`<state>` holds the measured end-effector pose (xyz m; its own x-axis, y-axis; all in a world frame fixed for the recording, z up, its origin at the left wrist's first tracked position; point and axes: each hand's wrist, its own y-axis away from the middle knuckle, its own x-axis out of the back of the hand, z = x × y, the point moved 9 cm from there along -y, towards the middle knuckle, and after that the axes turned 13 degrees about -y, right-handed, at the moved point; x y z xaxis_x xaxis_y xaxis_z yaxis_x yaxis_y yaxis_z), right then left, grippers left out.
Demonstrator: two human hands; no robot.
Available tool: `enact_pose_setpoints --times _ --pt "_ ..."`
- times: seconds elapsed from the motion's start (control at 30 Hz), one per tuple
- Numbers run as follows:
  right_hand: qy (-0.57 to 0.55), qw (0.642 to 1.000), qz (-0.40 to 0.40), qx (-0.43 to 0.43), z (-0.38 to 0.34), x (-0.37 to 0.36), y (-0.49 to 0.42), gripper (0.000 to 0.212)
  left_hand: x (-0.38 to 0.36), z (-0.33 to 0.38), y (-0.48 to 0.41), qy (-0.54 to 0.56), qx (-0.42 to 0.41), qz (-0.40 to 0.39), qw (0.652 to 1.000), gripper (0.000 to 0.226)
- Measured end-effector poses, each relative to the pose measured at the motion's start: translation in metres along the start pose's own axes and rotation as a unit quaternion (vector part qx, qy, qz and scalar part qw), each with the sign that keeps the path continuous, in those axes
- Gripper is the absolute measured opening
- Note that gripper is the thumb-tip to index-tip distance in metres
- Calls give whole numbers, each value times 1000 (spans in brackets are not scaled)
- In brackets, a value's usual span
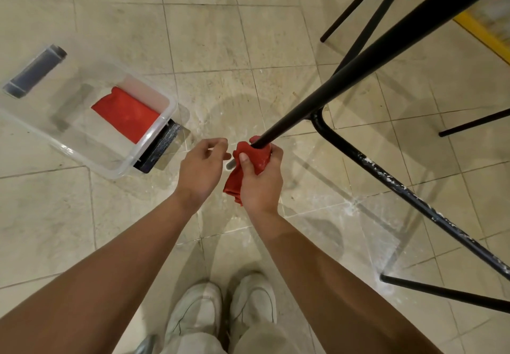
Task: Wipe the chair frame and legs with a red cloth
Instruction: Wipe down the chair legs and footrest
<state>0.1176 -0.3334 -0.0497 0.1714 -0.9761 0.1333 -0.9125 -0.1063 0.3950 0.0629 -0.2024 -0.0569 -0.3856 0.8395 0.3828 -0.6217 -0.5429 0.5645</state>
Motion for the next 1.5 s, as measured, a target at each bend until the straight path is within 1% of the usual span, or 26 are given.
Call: enact_pose_setpoints --times 0.07,0.23,0.33,0.43,0.5,0.7,0.8,0.87,0.93,1.0,1.13,1.23,1.3,1.4,1.5 --pt "8 1000 11 11 5 0 0 36 -4 -5 -3 -6 1 -1 1000 24" --pt "10 1000 5 -21 14 0 -5 34 -10 -11 -8 -19 8 0 1000 15" --pt "8 1000 3 15 10 5 -3 38 -7 -13 -11 -11 7 4 1000 17" --pt "8 999 20 46 9 8 2 42 -6 -17 -12 -8 7 0 1000 19" --pt "18 999 21 30 11 5 2 40 -8 -18 -12 -8 7 -3 1000 19" --pt "41 997 -15 -60 30 -6 -10 30 -14 -29 -18 -30 29 -24 999 18" --pt "63 993 -38 -90 37 -11 -18 28 -17 -34 -24 -41 50 -55 996 23" --pt "99 988 -50 -111 39 -14 -21 28 -21 -34 -25 -51 53 -76 994 28" --pt "122 983 -53 -130 40 -16 -22 28 -23 -34 -25 -53 57 -83 993 30" --pt "113 985 -49 -123 39 -14 -20 28 -23 -35 -24 -52 61 -80 994 30" --pt "58 997 -27 -46 26 -6 -11 30 -18 -31 -23 -42 56 -58 996 26" --pt "37 999 -18 -28 22 -2 -8 31 -17 -28 -20 -41 53 -51 996 23" --pt "39 998 -21 -48 24 -5 -11 30 -18 -28 -20 -44 57 -52 996 23" --pt "67 991 -42 -107 31 -10 -16 29 -19 -28 -18 -47 68 -52 995 28" --pt "94 987 -48 -119 28 -8 -17 29 -18 -26 -14 -54 67 -51 995 29"
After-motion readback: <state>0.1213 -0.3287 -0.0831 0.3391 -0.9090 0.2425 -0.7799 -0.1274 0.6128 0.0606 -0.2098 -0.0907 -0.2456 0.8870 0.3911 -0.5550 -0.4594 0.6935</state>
